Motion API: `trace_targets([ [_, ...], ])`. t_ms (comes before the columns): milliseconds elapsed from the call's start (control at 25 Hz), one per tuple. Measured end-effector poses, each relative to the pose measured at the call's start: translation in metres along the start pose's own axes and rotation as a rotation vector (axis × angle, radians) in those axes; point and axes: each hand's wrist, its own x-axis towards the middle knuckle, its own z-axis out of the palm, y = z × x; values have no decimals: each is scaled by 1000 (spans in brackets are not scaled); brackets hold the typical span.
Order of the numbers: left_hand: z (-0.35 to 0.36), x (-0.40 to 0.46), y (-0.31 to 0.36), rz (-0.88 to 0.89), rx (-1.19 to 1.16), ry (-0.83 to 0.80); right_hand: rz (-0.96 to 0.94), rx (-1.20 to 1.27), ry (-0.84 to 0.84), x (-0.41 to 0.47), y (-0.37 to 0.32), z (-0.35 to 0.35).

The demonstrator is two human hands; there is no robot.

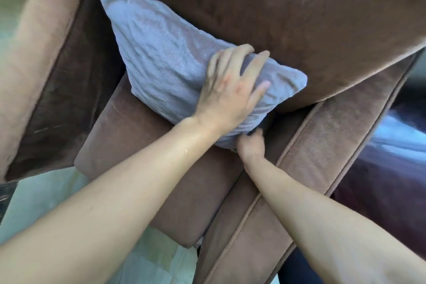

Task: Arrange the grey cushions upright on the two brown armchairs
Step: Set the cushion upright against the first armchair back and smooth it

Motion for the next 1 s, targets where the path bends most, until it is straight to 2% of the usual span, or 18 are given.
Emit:
trace_targets([
  [160,-30,-65,-32,-93,238,-225,-241,123,64,-37,-27,-36],
  [240,-46,-101,-48,-104,230,-280,-325,197,104,-62,-30,-48],
  [400,-70,-146,-76,-239,153,-305,-409,298,187,-100,-27,-54],
  [520,-82,-159,-112,-421,108,-233,-442,208,109,-105,-30,-38],
  [680,-88,-164,-176,-512,63,-176,-480,119,115,-93,-39,-19],
  [800,-76,-159,-224,-571,10,-231,-469,81,258,-93,-38,-2],
  [920,-47,-148,-280,-515,-32,-382,-552,-64,425,-104,-37,31],
  [1000,-26,-139,-314,-521,-81,-461,-656,-198,404,-115,-52,64],
])
